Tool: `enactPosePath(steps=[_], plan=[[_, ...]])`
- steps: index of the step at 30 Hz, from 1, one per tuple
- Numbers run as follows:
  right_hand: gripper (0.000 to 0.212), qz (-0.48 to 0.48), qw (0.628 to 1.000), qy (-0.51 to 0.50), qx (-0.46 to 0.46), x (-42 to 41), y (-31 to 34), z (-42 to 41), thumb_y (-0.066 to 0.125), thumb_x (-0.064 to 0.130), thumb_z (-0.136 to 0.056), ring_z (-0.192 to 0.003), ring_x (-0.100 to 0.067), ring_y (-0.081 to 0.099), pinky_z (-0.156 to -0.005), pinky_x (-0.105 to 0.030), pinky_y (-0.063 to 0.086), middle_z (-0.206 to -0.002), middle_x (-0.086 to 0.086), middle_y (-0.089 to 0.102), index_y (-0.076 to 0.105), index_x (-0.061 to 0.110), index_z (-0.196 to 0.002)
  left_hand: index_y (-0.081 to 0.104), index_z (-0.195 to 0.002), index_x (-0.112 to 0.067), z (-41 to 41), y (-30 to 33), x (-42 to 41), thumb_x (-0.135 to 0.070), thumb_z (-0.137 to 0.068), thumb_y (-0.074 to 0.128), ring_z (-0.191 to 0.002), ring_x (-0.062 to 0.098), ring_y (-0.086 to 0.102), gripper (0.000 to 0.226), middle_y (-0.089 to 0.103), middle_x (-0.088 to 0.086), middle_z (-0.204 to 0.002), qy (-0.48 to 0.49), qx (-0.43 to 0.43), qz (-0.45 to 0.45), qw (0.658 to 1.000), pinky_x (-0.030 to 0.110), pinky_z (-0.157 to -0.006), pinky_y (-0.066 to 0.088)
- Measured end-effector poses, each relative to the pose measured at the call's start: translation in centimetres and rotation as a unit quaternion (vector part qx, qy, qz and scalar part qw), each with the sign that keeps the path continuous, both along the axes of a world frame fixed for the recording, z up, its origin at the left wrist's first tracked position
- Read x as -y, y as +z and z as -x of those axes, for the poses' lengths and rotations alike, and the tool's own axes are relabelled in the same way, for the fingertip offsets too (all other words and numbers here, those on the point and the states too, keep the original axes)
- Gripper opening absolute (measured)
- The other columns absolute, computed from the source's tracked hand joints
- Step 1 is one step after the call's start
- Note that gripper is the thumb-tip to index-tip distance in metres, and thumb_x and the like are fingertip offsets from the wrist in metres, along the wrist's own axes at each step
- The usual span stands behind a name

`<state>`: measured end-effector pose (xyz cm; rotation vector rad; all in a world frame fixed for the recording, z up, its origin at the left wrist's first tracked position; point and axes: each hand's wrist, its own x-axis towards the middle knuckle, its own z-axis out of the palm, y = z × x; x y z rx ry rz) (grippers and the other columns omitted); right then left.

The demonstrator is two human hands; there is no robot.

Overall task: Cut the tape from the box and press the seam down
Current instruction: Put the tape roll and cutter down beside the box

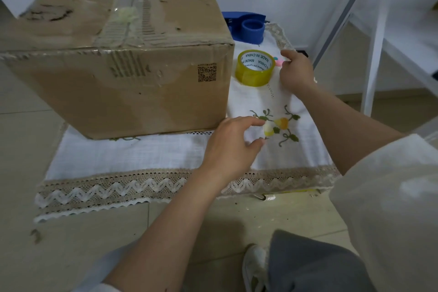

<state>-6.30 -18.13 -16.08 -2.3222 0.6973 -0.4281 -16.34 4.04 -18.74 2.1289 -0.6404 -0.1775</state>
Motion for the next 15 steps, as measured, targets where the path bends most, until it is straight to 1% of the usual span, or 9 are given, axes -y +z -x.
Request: enactPosePath(steps=[3,6,8,10,11,13,15], plan=[[0.036,0.006,0.999,0.008,0.036,-1.3,0.8,1.3,0.042,0.010,-0.102,-0.132,-0.021,0.049,-0.112,-0.032,0.037,-0.143,-0.005,0.053,0.056,0.014,-0.135,0.066,-0.121,-0.032,0.3,0.4,-0.7,-0.031,-0.090,0.069,-0.117,0.008,0.052,0.032,0.065,-0.014,-0.121,-0.004,-0.006,0.018,1.000,0.030,-0.097,0.045],[0.029,0.014,0.998,0.023,0.055,-2.5,1.5,3.0,0.048,0.021,-0.102,-0.114,-0.019,0.060,-0.094,-0.026,0.043,-0.129,-0.004,0.063,0.061,0.014,-0.127,0.068,-0.118,-0.033,0.7,0.3,-1.8,-0.027,-0.090,0.069,-0.109,0.006,0.054,0.029,0.066,-0.013,-0.115,0.002,-0.011,0.038,0.999,0.027,-0.093,0.046],[0.027,0.012,0.998,0.028,0.063,-3.5,2.2,4.5,0.051,0.026,-0.101,-0.105,-0.017,0.060,-0.087,-0.024,0.042,-0.122,-0.003,0.066,0.063,0.014,-0.122,0.068,-0.115,-0.036,1.1,0.3,-2.7,-0.026,-0.090,0.068,-0.107,0.002,0.054,0.026,0.066,-0.013,-0.116,0.011,-0.029,0.059,0.998,0.020,-0.089,0.045],[0.027,0.014,0.997,0.028,0.070,-4.3,3.0,5.9,0.052,0.030,-0.100,-0.097,-0.014,0.059,-0.084,-0.025,0.042,-0.115,-0.002,0.068,0.066,0.015,-0.117,0.070,-0.113,-0.033,1.7,1.0,-3.4,-0.024,-0.091,0.069,-0.105,-0.003,0.057,0.024,0.068,-0.017,-0.114,0.018,-0.060,0.089,0.994,0.013,-0.086,0.043],[0.027,-0.003,0.997,0.031,0.075,-4.8,3.6,6.6,0.053,0.033,-0.099,-0.093,-0.014,0.059,-0.082,-0.027,0.044,-0.111,-0.002,0.070,0.067,0.016,-0.114,0.071,-0.112,-0.031,1.9,1.3,-3.9,-0.022,-0.091,0.069,-0.104,-0.004,0.059,0.023,0.069,-0.018,-0.112,0.024,-0.070,0.101,0.992,0.015,-0.087,0.045],[0.025,-0.035,0.994,0.038,0.099,-5.6,5.2,7.7,0.055,0.037,-0.097,-0.089,-0.018,0.065,-0.081,-0.033,0.053,-0.101,-0.001,0.072,0.069,0.018,-0.105,0.072,-0.109,-0.030,2.4,2.4,-4.8,-0.021,-0.090,0.070,-0.102,-0.003,0.063,0.021,0.071,-0.017,-0.108,0.028,-0.068,0.119,0.990,0.023,-0.091,0.051],[0.020,-0.079,0.984,0.041,0.155,-6.4,7.7,9.1,0.057,0.038,-0.095,-0.082,-0.020,0.068,-0.081,-0.037,0.056,-0.085,0.003,0.071,0.069,0.023,-0.089,0.072,-0.109,-0.026,2.9,4.2,-5.9,-0.018,-0.089,0.072,-0.100,0.002,0.066,0.022,0.073,-0.013,-0.106,0.032,-0.051,0.149,0.987,0.027,-0.090,0.055]])
